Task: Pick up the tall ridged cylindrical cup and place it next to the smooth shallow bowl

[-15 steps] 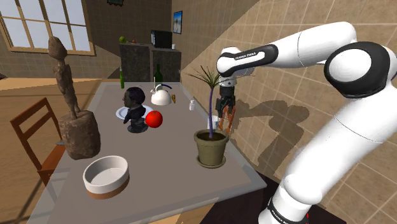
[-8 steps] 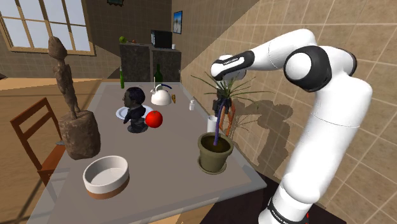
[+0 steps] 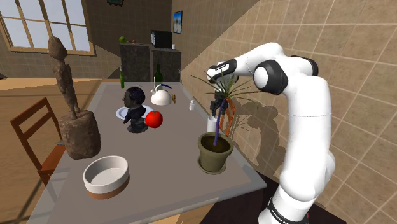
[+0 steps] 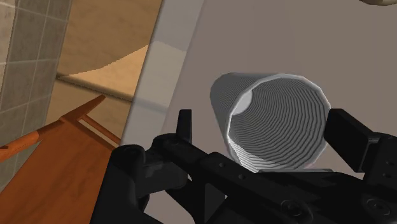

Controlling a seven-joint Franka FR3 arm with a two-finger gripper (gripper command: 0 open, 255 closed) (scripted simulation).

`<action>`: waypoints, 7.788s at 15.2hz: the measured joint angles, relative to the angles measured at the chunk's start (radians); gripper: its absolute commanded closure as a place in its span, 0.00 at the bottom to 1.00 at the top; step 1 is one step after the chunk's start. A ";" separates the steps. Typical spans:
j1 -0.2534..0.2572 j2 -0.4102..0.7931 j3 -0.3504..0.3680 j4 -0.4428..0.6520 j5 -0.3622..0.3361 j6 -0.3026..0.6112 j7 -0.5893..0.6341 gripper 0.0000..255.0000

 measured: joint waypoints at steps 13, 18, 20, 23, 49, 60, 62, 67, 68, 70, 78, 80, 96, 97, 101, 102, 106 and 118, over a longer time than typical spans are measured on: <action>-0.026 0.096 0.009 0.009 0.041 0.077 -0.026 0.00; -0.026 0.096 0.009 0.008 0.041 0.077 -0.026 1.00; -0.026 0.096 0.009 0.009 0.041 0.077 -0.026 1.00; -0.026 0.096 0.009 0.008 0.041 0.077 -0.026 1.00; -0.024 0.004 -0.010 0.178 0.001 -0.176 0.006 1.00; -0.033 -0.003 -0.013 0.315 -0.004 -0.320 0.017 1.00; -0.036 0.001 -0.014 0.347 -0.002 -0.347 0.018 1.00; -0.047 0.014 -0.015 0.436 0.002 -0.423 0.019 1.00; -0.048 0.015 -0.015 0.448 0.002 -0.434 0.020 1.00; -0.038 -0.004 -0.014 0.436 -0.003 -0.440 0.031 1.00; 0.101 -0.179 0.037 0.187 -0.040 -0.345 0.195 1.00; 0.132 -0.216 0.054 0.131 -0.045 -0.321 0.240 1.00; 0.344 -0.356 0.233 -0.099 -0.020 -0.182 0.613 1.00; 0.356 -0.350 0.244 -0.097 -0.015 -0.175 0.635 1.00; 0.404 -0.349 0.289 -0.101 -0.002 -0.157 0.724 1.00; 0.413 -0.341 0.299 -0.093 0.001 -0.154 0.742 1.00; 0.462 -0.308 0.344 -0.070 0.013 -0.128 0.831 1.00; 0.607 -0.124 0.455 0.131 0.016 -0.097 1.082 1.00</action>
